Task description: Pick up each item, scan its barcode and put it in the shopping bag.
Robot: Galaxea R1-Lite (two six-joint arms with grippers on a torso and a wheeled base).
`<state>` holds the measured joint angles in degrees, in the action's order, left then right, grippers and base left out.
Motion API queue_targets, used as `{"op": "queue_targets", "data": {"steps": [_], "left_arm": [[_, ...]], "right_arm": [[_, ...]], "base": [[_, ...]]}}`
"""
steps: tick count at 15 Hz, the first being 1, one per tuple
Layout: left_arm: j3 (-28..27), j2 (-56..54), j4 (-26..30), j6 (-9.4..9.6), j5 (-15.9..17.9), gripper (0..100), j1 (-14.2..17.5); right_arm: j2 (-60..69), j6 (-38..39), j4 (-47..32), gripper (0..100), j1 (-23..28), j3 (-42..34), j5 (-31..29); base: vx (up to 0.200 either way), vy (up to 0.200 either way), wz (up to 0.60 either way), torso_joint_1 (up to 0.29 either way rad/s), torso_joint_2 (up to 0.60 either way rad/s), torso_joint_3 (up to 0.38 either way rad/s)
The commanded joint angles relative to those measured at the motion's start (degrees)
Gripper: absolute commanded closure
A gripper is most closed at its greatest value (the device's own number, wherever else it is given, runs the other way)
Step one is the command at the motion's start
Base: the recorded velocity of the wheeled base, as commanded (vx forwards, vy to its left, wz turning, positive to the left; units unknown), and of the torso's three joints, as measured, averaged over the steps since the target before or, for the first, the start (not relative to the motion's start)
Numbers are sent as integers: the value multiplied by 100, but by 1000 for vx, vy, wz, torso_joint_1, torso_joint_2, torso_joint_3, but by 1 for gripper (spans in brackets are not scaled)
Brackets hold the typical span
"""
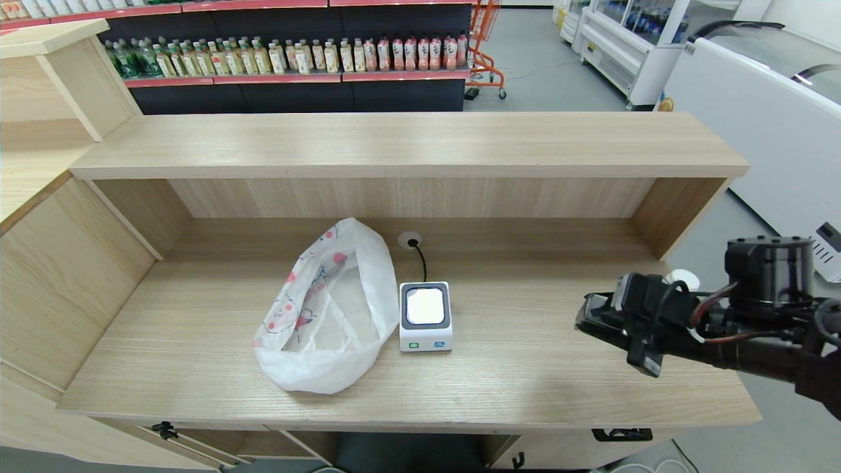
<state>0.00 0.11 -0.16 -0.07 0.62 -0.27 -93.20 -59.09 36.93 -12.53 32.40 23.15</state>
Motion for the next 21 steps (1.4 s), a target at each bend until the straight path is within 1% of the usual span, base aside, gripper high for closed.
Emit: {"op": "queue_targets", "data": {"steps": [1,3,4,5,7,8,10,11,12,14,16,18,21], "left_arm": [[0,-2,-2,-1,-1,0,0],[0,-2,-2,-1,-1,0,0],[0,-2,-2,-1,-1,0,0],[0,-2,-2,-1,-1,0,0],[0,-2,-2,-1,-1,0,0],[0,-2,-2,-1,-1,0,0],[0,-2,-2,-1,-1,0,0],[0,-2,-2,-1,-1,0,0],[0,-2,-2,-1,-1,0,0],[0,-2,-2,-1,-1,0,0],[0,-2,-2,-1,-1,0,0],[0,-2,-2,-1,-1,0,0],[0,-2,-2,-1,-1,0,0]], "right_arm": [[443,-1536,43,100,119,-208,1051],[346,-3803,-36,100,111,-234,2062],[241,-4840,-212,100,14,-208,2396],[118,-5710,-370,100,-250,-199,2624],[-164,-6774,-449,100,-777,-164,2756],[-296,-7108,-441,100,-997,-67,2783],[-445,-7451,-370,100,-1375,100,2774],[-665,-7793,-344,100,-1788,258,2774],[-832,-7943,-335,100,-2060,354,2774],[-1157,-8171,-177,100,-2350,557,2774],[-1377,-8171,175,100,-2658,706,2783],[-1464,-8171,553,100,-2772,724,2976],[-1561,-8189,1001,100,-2781,715,3310]], "base": [[0,0,0,0,0,0],[0,0,0,0,0,0],[0,0,0,0,0,0],[0,0,0,0,0,0],[0,0,0,0,0,0],[0,0,0,0,0,0],[0,0,0,0,0,0],[0,0,0,0,0,0],[0,0,0,0,0,0],[0,0,0,0,0,0],[0,0,0,0,0,0],[0,0,0,0,0,0],[0,0,0,0,0,0]]}}
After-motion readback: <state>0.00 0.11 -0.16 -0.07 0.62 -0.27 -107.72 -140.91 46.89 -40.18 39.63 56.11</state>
